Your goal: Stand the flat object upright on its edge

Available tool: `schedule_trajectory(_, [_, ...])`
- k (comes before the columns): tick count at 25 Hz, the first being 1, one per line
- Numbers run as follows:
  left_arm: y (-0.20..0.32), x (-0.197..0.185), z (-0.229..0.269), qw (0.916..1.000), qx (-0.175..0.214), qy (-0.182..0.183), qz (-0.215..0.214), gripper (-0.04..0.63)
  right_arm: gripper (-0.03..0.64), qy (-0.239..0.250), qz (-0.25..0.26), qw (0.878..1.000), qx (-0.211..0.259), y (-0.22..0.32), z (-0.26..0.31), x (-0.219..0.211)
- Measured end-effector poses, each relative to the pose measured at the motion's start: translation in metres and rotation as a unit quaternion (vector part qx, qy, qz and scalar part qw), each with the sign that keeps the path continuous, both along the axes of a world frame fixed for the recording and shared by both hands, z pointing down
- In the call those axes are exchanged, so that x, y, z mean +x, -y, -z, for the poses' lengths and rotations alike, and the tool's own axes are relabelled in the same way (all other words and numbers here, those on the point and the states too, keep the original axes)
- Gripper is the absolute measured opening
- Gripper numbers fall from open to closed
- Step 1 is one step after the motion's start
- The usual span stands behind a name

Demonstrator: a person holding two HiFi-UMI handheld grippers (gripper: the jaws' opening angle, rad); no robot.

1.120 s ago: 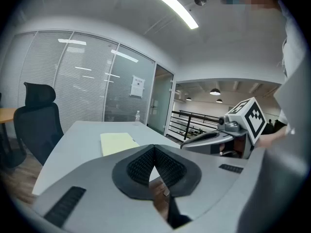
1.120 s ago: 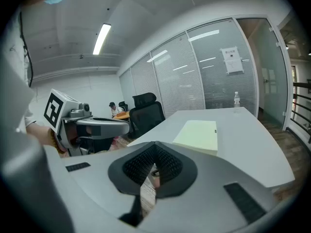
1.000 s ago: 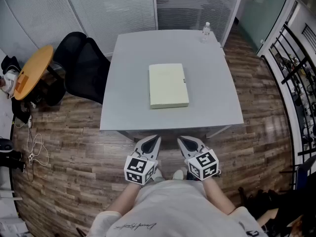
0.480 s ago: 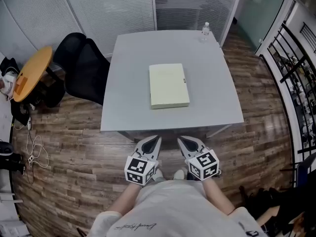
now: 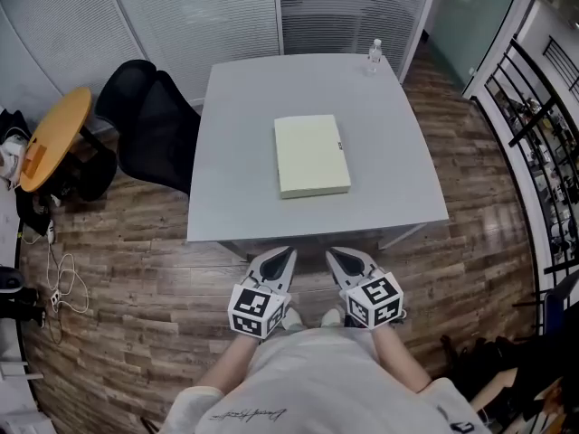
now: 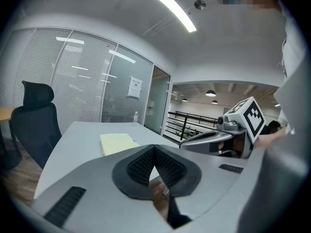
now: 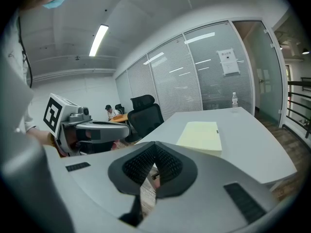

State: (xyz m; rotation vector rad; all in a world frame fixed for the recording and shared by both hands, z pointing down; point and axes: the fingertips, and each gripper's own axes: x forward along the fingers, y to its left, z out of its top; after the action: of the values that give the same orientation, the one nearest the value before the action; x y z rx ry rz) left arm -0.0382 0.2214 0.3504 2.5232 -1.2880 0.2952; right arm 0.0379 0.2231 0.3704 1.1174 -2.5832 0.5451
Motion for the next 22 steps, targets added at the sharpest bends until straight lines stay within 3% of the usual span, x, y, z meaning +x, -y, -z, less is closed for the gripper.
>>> schedule_trajectory(11, [-0.009,-0.022,-0.004,1.0,-0.002,-0.001,-0.008,0.012,0.025,0.004,-0.013,1.0,0.003,-0.006,0.001,-0.016])
schedule_trajectory(22, [0.003,-0.019,-0.008,0.9999,-0.007,-0.008,-0.008,0.012,0.025,0.0,-0.021,1.0,0.002,0.004,0.001,-0.008])
